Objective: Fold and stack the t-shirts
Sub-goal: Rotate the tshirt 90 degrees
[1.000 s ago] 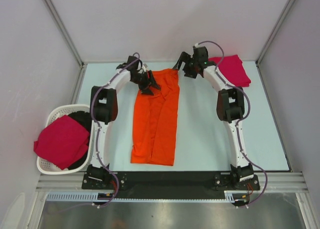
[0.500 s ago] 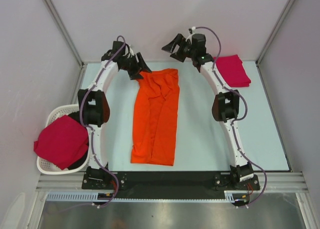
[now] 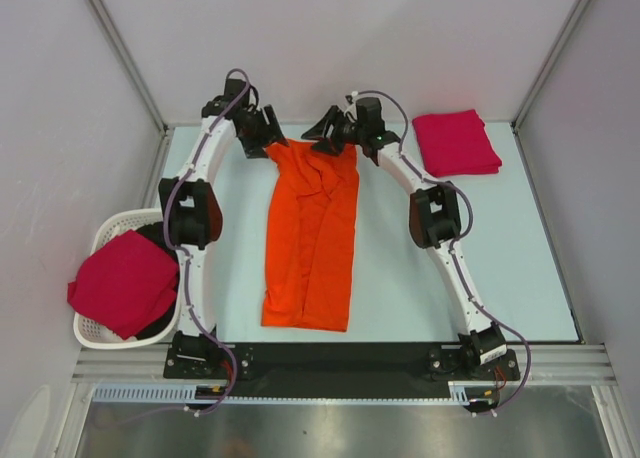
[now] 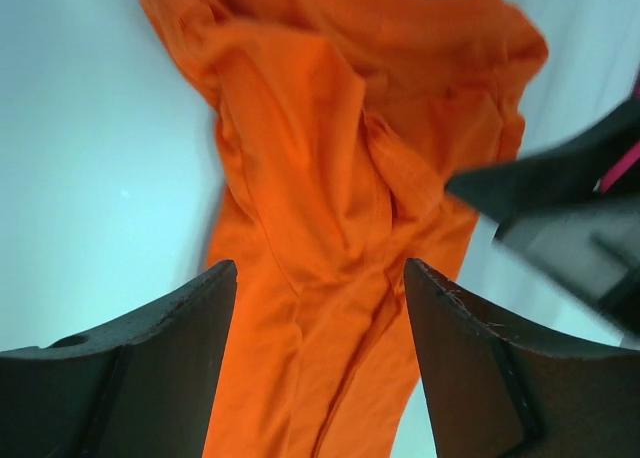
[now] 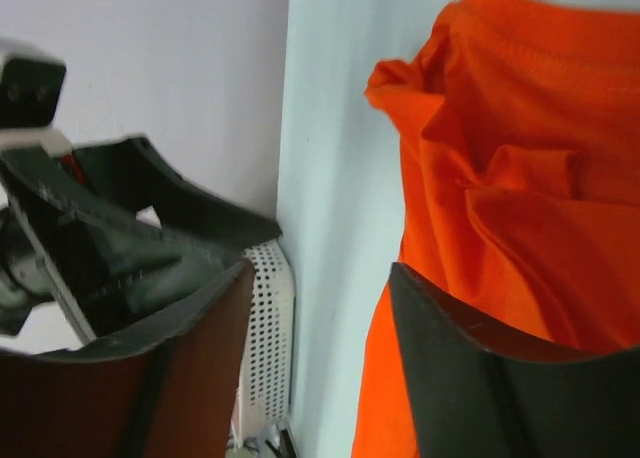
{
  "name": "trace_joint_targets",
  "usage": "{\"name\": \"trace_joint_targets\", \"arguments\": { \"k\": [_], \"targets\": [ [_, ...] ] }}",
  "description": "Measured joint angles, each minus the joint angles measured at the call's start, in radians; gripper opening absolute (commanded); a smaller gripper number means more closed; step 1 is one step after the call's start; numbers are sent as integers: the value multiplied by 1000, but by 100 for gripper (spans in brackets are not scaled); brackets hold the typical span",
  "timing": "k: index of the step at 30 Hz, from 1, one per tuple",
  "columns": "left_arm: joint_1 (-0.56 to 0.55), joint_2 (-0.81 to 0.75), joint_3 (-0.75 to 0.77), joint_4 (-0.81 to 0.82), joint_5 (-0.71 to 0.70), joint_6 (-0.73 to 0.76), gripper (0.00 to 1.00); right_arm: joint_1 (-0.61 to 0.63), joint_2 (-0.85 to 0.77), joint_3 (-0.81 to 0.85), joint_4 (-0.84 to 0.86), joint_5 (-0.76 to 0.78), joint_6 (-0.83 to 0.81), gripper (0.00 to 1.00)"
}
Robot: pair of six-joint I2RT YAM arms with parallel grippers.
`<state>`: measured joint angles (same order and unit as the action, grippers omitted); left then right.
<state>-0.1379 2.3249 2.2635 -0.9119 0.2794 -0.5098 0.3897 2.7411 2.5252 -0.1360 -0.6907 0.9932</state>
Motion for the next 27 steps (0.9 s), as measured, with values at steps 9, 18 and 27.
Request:
{"name": "trace_joint_targets", "arguments": {
  "k": [9, 18, 27],
  "targets": [
    [64, 182, 91, 33, 22, -42, 75, 15, -74, -230, -105, -79, -94, 26],
    [75, 230, 89, 53, 84, -50, 76, -58, -189, -298, -281, -76, -260, 37],
    [80, 230, 89, 79, 120, -50, 78, -50, -188, -245, -285, -97, -254, 45]
  ]
}}
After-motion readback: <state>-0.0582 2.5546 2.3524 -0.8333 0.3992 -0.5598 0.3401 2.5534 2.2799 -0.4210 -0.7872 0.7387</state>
